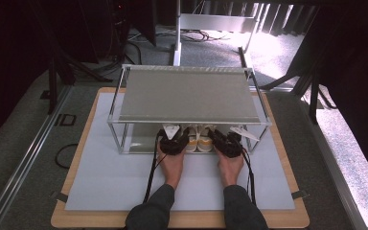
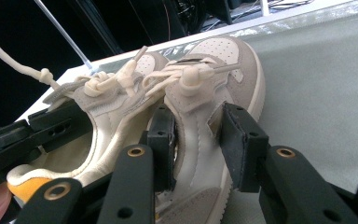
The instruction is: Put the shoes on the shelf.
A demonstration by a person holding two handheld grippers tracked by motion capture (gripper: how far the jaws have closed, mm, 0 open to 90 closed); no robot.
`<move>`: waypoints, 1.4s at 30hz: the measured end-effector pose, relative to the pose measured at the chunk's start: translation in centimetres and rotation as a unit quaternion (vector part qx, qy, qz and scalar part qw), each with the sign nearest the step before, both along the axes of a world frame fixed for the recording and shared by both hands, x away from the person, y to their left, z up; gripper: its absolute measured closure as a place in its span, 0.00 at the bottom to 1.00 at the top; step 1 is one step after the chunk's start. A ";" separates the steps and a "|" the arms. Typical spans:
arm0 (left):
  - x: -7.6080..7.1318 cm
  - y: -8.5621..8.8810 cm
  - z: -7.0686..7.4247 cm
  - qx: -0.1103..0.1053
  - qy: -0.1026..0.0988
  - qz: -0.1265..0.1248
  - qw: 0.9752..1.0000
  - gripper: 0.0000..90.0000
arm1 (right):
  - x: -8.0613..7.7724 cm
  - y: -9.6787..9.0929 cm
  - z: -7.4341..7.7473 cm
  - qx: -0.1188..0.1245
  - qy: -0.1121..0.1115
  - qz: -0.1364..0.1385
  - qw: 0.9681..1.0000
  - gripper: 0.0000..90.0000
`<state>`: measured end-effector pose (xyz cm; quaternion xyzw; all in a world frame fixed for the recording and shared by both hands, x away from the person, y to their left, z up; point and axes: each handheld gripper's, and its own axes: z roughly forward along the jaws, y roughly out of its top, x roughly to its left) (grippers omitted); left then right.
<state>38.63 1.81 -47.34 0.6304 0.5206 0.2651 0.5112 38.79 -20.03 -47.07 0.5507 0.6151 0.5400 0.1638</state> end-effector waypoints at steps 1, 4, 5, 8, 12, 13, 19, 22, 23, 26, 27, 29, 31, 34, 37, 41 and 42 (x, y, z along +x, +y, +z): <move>0.0 0.0 0.0 0.000 0.001 0.000 1.000 0.68 | 0.0 0.0 0.0 0.000 0.001 0.000 1.000 0.73; 0.0 0.0 0.0 -0.001 0.001 0.001 1.000 0.67 | 0.1 0.1 0.0 -0.001 0.002 -0.002 1.000 0.72; 0.0 0.0 0.0 -0.001 0.002 0.002 1.000 0.66 | 0.0 0.1 0.0 0.001 0.004 -0.001 1.000 0.72; -0.1 -0.1 -0.1 -0.017 0.003 0.007 1.000 0.64 | 0.1 0.0 -0.3 -0.001 0.003 0.003 1.000 0.71; -0.2 0.0 0.0 -0.011 -0.009 -0.003 1.000 0.58 | 0.1 0.2 -0.5 -0.004 0.006 0.004 1.000 0.69; -0.2 0.0 0.0 -0.011 -0.009 -0.004 1.000 0.58 | 0.1 0.3 -0.5 -0.003 0.008 0.003 1.000 0.68; -0.2 0.2 0.0 -0.012 -0.006 0.000 1.000 0.53 | 0.1 0.4 -0.4 -0.007 -0.002 0.002 1.000 0.61; -0.5 0.2 0.0 -0.017 -0.011 0.009 1.000 0.50 | 0.0 0.4 -0.3 -0.011 -0.005 0.000 1.000 0.58; -0.6 0.4 0.1 -0.009 -0.011 0.001 1.000 0.49 | -0.1 0.3 -0.2 -0.011 -0.006 0.000 1.000 0.56; -0.7 0.5 0.1 -0.015 -0.015 0.000 1.000 0.47 | -0.4 0.3 0.0 -0.008 -0.009 0.001 1.000 0.54; -0.7 0.4 0.1 -0.019 -0.017 0.001 1.000 0.47 | -0.5 0.4 0.1 -0.011 -0.013 0.004 1.000 0.54; -0.8 0.5 0.1 -0.023 -0.018 0.000 1.000 0.47 | -0.5 0.4 0.2 -0.012 -0.023 0.008 1.000 0.53; -0.9 0.6 0.1 -0.025 -0.022 -0.001 0.999 0.47 | -0.7 0.4 0.3 -0.009 -0.021 0.007 1.000 0.52; -1.2 0.7 0.2 -0.027 -0.025 -0.003 0.999 0.47 | -1.0 0.3 0.3 -0.007 -0.036 0.006 0.999 0.52; -1.5 1.0 0.3 -0.028 -0.027 -0.008 0.999 0.46 | -1.6 0.1 0.4 0.004 -0.039 0.008 0.999 0.51; -1.9 1.1 0.3 -0.029 -0.029 -0.007 0.999 0.46 | -2.3 -0.1 0.7 0.012 -0.049 0.007 0.999 0.51; -2.1 1.0 0.3 -0.030 -0.026 -0.002 0.999 0.46 | -2.5 -0.2 0.7 0.011 -0.052 0.008 0.999 0.51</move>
